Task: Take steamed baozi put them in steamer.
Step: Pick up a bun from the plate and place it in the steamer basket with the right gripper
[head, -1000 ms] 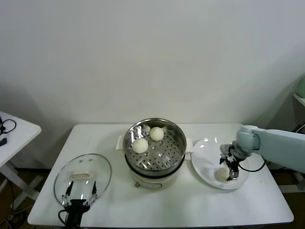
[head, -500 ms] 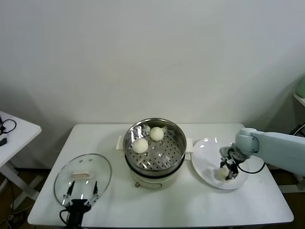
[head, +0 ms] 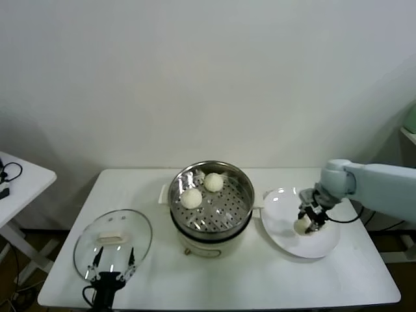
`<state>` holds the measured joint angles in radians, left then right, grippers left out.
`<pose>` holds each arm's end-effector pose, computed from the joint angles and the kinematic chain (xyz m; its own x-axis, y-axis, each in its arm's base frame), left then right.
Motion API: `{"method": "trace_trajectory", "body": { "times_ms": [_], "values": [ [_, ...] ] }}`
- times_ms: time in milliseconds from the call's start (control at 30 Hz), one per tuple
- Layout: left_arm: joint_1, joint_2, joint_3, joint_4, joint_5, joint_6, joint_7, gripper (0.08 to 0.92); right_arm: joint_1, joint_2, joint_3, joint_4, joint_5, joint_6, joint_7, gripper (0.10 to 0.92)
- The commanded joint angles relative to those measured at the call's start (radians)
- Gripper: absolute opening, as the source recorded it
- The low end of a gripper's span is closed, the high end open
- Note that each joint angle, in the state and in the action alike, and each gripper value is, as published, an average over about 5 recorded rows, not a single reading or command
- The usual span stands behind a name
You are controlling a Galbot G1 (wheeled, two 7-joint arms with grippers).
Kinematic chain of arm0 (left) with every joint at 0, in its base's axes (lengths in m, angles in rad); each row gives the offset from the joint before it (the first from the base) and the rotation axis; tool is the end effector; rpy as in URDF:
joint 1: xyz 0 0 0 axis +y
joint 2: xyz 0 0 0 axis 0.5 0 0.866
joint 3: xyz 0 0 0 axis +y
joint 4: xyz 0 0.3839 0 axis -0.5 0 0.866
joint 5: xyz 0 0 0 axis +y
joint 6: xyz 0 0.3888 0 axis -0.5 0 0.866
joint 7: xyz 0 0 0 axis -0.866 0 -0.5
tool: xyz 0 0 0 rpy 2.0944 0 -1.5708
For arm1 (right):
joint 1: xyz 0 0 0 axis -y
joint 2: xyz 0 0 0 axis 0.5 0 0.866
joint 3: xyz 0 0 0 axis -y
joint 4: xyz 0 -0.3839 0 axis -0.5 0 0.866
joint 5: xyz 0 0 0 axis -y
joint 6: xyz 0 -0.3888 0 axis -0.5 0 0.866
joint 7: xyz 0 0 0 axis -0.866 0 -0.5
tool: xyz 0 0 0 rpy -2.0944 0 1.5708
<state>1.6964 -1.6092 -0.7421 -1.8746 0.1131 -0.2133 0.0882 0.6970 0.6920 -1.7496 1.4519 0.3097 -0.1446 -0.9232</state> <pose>0.1250 0.0701 -0.4344 -0.9843 -0.0982 0.1466 -0.0687 0.9785 0.1943 0.5368 -0.1431 -0.1592 -0.0852 -0.0419 0.9955 -0.9522 -0.2908 -0.0937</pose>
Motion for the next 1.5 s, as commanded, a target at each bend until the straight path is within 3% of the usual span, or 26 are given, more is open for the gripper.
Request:
{"method": "trace_trajectory", "body": {
  "times_ms": [33,367,633,933,1500],
  "values": [
    [0.000,-0.049,0.005,-0.003,0.009,0.000,-0.001,0.823,0.505,0.075,-0.131,0.165,0.069,0.206,-0.083,0.509],
    [-0.003,-0.049,0.002,-0.005,0.010,-0.002,-0.002,0.823,0.479,0.192,0.197,0.318,0.010,0.283,-0.072,0.509],
    [-0.002,-0.049,-0.010,-0.008,0.002,-0.003,-0.003,0.823,0.253,0.290,0.219,0.451,-0.164,0.322,0.026,0.505],
    [-0.002,-0.049,-0.011,-0.001,0.004,-0.004,-0.003,0.823,0.021,0.343,0.226,0.321,-0.416,0.390,0.068,0.484],
    [-0.012,-0.049,-0.012,0.010,0.007,-0.005,-0.004,0.823,-0.101,0.484,0.249,0.077,-0.451,0.484,0.067,0.487]
  ]
}}
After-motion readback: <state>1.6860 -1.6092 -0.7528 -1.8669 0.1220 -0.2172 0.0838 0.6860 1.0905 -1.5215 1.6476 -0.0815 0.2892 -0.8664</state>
